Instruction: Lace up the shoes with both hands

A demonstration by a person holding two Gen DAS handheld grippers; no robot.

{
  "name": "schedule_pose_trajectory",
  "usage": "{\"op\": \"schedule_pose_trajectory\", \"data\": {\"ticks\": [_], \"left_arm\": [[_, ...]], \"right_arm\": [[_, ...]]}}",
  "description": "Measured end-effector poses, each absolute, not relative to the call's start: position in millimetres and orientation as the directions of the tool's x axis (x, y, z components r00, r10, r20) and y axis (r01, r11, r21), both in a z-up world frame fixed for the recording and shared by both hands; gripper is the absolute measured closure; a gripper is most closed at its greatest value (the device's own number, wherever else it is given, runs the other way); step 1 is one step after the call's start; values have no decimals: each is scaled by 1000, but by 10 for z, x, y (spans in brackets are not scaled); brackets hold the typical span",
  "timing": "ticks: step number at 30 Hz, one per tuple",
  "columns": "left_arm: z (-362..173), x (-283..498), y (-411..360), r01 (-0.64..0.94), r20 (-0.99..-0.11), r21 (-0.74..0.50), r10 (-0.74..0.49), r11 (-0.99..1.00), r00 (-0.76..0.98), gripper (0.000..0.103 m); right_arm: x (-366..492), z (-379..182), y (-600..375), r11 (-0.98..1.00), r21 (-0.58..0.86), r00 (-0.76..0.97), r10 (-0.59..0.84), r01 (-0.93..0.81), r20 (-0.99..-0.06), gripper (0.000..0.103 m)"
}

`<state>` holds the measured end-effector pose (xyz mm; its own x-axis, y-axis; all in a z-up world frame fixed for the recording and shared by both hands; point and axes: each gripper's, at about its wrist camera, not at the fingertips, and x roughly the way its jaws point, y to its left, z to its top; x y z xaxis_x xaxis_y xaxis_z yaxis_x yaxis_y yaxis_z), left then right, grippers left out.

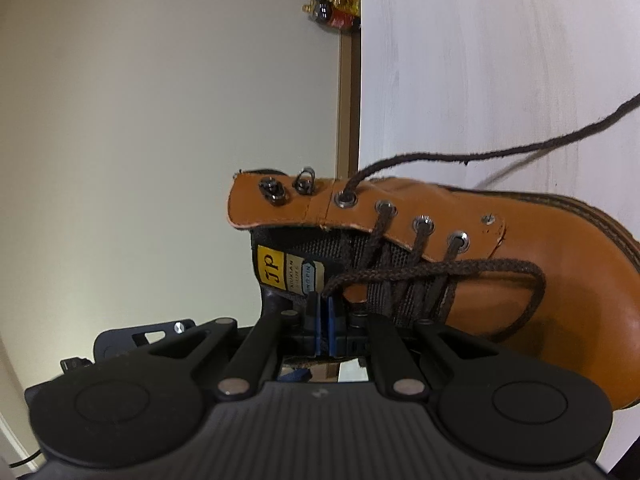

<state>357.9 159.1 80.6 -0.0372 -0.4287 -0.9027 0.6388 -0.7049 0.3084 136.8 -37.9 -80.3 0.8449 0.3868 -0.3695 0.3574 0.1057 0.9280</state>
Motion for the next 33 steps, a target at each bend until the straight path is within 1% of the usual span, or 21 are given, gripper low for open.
{"op": "schedule_pose_trajectory", "data": {"ticks": [5,12,20,28,33], "left_arm": [[796,3570,1599,645,-902,309,-431,-699,-35,82],[784,3560,1599,655,-898,314,-438,-687,-28,80],[780,3561,1613,662,-897,313,-442,-681,-30,79],[785,3577,1628,662,-893,314,-448,-681,-37,79],[777,3579,1645,660,-892,313,-450,-683,-42,79]], "right_arm": [[1421,-816,-398,128,921,830,401,369,-388,97],[1530,-832,-334,163,912,830,377,377,-411,97],[1688,-928,-282,153,927,834,405,343,-375,98],[1564,-1071,-413,53,941,849,416,334,-326,98],[1487,-1189,-497,-65,936,857,429,345,-286,98]]}}
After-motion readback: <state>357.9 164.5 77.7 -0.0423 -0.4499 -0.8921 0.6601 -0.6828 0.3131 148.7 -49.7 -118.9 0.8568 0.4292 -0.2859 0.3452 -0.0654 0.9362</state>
